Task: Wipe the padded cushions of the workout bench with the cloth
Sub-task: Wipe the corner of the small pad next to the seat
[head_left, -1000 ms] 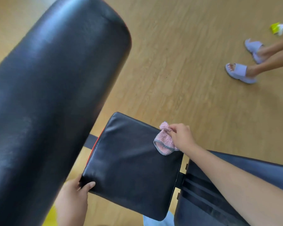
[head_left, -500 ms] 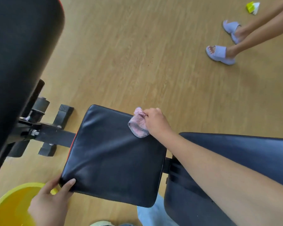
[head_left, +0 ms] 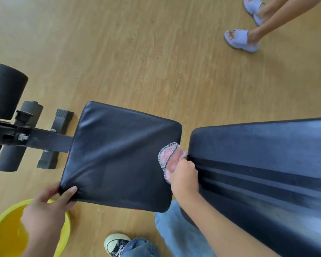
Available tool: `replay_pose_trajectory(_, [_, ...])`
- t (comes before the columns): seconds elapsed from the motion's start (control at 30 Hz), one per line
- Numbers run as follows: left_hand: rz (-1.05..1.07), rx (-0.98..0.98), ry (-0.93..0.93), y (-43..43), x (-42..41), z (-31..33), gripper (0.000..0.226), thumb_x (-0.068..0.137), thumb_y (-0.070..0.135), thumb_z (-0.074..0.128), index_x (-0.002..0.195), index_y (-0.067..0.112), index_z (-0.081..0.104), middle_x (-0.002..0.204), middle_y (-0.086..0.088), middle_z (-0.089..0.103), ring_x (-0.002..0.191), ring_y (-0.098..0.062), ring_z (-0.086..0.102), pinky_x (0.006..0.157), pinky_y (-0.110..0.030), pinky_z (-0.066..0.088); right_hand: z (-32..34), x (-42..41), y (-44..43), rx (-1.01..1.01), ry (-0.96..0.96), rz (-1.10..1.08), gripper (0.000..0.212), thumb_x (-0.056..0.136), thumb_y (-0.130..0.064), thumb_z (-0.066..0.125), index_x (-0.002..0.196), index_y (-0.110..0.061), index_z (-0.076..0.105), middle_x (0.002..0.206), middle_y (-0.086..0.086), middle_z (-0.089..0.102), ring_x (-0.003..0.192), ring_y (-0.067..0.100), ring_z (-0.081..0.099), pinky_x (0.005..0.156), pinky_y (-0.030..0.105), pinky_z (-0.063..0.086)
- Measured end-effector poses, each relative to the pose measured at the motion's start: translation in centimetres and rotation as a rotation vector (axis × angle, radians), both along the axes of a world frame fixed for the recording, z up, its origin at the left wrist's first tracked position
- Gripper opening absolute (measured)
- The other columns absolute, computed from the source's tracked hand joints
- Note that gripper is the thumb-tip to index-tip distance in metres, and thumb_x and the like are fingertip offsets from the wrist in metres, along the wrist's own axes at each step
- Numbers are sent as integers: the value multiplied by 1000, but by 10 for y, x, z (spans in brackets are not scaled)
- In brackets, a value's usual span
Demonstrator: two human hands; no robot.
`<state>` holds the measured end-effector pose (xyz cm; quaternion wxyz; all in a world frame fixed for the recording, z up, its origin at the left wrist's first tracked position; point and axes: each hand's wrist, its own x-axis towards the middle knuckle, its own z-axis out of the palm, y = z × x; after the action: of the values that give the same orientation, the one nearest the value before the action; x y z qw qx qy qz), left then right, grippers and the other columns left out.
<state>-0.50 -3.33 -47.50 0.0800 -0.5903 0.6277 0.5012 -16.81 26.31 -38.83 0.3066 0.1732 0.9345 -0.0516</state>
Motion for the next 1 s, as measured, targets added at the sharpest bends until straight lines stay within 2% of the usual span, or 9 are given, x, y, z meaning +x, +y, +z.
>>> replay_pose_trajectory(0.23, [1, 24, 99, 4, -7, 6, 67, 43, 59, 91, 104, 38, 73, 100, 7, 78, 89, -26, 78, 89, -46, 57, -13, -44, 3, 37, 91, 4, 25, 97, 1, 47, 117, -6, 59, 118, 15, 65, 107, 35, 65, 81, 37, 52])
replay_pose_trajectory(0.33, [-2, 37, 165, 4, -7, 7, 53, 54, 47, 91, 103, 34, 75, 103, 6, 78, 93, -25, 77, 91, -44, 57, -2, 35, 0, 0, -174, 146, 21, 95, -4, 55, 115, -8, 59, 115, 13, 64, 109, 33, 65, 81, 35, 53])
replay_pose_trajectory(0.4, [7, 66, 188, 5, -8, 8, 43, 64, 34, 91, 104, 28, 76, 107, 1, 77, 94, -26, 77, 85, -40, 61, -3, 51, 5, -68, -278, 20, 14, 91, -3, 58, 100, -13, 60, 103, 8, 65, 100, 30, 65, 76, 31, 53])
replay_pose_trajectory(0.5, [21, 106, 197, 5, -9, 7, 44, 71, 23, 89, 113, 21, 74, 112, -3, 76, 93, -26, 77, 72, -27, 62, -13, 18, 7, -58, -59, -267, 18, 93, -1, 54, 106, -8, 64, 111, 13, 65, 105, 35, 64, 77, 34, 51])
replay_pose_trajectory(0.57, [13, 107, 197, 5, -8, 7, 44, 72, 23, 89, 113, 21, 74, 111, -2, 76, 93, -25, 77, 71, -25, 62, -13, 21, 3, -46, 57, -297, 19, 94, -1, 53, 107, -6, 66, 113, 15, 66, 107, 36, 65, 80, 36, 54])
replay_pose_trajectory(0.7, [11, 111, 201, 7, -10, 9, 43, 72, 22, 88, 112, 22, 73, 110, -2, 76, 92, -27, 77, 67, -22, 62, -13, 85, -6, -4, -63, -206, 23, 95, -1, 49, 113, -8, 63, 115, 13, 67, 107, 34, 65, 80, 36, 53])
replay_pose_trajectory(0.87, [25, 116, 219, 13, -12, 17, 38, 76, 20, 86, 112, 22, 73, 109, -1, 75, 91, -25, 76, 56, -15, 58, -26, 97, -13, -101, 32, -810, 26, 96, -6, 57, 120, -2, 65, 115, 18, 69, 106, 38, 65, 76, 34, 51])
replay_pose_trajectory(0.93, [39, 112, 216, 14, -13, 19, 39, 77, 22, 86, 114, 22, 73, 109, 1, 76, 90, -23, 76, 56, -17, 58, -27, 112, -23, -226, 55, -1111, 19, 93, 0, 60, 111, 1, 67, 96, 18, 71, 85, 37, 68, 64, 26, 55])
replay_pose_trajectory(1.0, [63, 111, 225, 15, -14, 18, 36, 75, 23, 87, 109, 24, 75, 106, 3, 76, 89, -22, 77, 68, -23, 62, -34, 123, -40, -538, -167, -1270, 22, 95, 5, 56, 116, 6, 63, 81, 12, 65, 63, 24, 64, 50, 20, 54])
